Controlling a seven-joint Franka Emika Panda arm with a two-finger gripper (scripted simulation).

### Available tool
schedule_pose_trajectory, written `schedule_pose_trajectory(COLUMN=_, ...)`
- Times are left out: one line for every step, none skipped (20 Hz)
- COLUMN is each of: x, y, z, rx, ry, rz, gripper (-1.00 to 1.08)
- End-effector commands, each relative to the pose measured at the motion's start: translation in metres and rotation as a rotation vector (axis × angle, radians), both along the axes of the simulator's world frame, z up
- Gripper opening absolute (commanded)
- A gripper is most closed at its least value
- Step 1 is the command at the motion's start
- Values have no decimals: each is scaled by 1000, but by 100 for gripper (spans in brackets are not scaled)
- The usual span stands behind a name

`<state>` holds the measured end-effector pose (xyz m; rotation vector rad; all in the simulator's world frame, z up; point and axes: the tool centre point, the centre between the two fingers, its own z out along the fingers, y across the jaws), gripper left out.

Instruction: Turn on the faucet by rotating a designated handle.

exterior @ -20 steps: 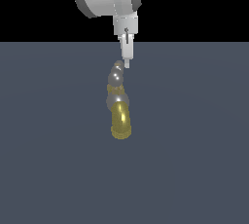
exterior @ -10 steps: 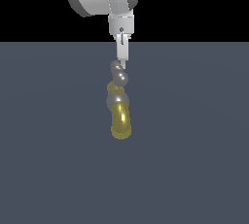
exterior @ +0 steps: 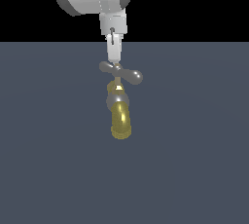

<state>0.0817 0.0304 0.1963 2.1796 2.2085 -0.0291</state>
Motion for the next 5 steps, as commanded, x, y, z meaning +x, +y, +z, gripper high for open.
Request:
schedule_pose_trajectory(x=-18, y=80, z=1, rx=35, ry=16, rz=99, gripper=-100)
schedule_pose_trajectory(x=-21, y=85, z=1, rx=36, ry=16, rz=103, gripper=-100)
schedule_pose_trajectory(x=-24, y=91, z=2, rx=38, ry=16, rz=107, gripper=-100)
schedule_pose_trajectory(x=-27, y=97, z=2, rx=40, ry=16, rz=111, gripper=-100)
schedule_pose_trajectory(x=-27, y=97, z=2, rx=40, ry=16, rz=111, gripper=-100)
